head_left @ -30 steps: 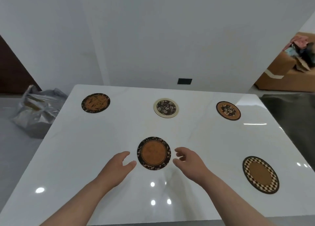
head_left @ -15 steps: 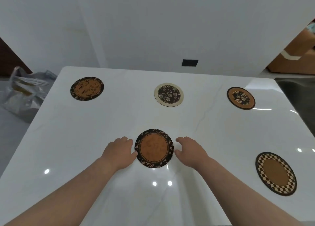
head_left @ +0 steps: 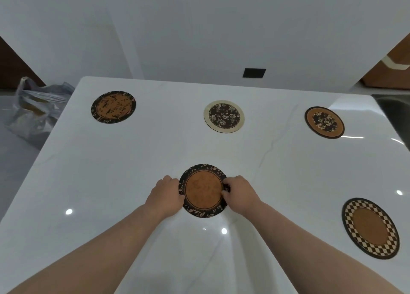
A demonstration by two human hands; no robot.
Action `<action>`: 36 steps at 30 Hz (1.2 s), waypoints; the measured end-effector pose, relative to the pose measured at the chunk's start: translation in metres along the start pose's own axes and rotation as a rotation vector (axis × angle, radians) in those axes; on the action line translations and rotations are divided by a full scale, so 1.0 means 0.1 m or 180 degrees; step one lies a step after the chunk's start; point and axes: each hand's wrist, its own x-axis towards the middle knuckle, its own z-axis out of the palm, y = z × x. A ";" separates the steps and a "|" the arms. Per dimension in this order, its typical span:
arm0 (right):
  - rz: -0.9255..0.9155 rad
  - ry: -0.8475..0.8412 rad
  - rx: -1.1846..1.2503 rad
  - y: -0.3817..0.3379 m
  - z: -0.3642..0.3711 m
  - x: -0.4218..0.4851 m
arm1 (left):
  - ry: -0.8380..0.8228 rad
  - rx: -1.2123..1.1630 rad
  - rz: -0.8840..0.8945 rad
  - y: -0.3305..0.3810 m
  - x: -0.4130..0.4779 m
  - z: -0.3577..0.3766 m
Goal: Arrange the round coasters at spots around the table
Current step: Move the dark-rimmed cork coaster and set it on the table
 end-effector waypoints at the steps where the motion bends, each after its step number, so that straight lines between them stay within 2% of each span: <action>1: 0.0239 0.0121 0.0418 -0.03 0.01 0.01 | -0.0005 -0.0492 -0.0164 0.02 0.01 -0.01; 4: 0.0921 0.0240 0.1361 -0.06 0.02 0.00 | -0.0071 -0.1814 -0.0516 0.10 0.01 -0.03; 6: 0.1052 0.0213 0.1646 -0.04 0.03 -0.03 | -0.0057 -0.2198 -0.0498 0.14 -0.03 -0.06; 10: 0.1092 0.0205 0.2047 -0.03 -0.02 -0.12 | 0.0277 -0.2286 -0.0436 0.19 -0.15 -0.13; 13: 0.0996 0.0185 0.2363 -0.07 -0.14 -0.24 | 0.0504 -0.2640 -0.0590 0.18 -0.31 -0.24; 16: 0.0827 0.0188 0.2494 -0.15 -0.25 -0.40 | 0.0647 -0.2952 -0.0775 0.10 -0.53 -0.36; 24: 0.0585 0.0200 0.2572 -0.56 -0.29 -0.66 | 0.1009 -0.3150 -0.1003 -0.20 -1.01 -0.64; 36: 0.0546 0.0208 0.2519 -1.13 -0.20 -0.75 | 0.1025 -0.3216 -0.1014 -0.71 -1.22 -0.88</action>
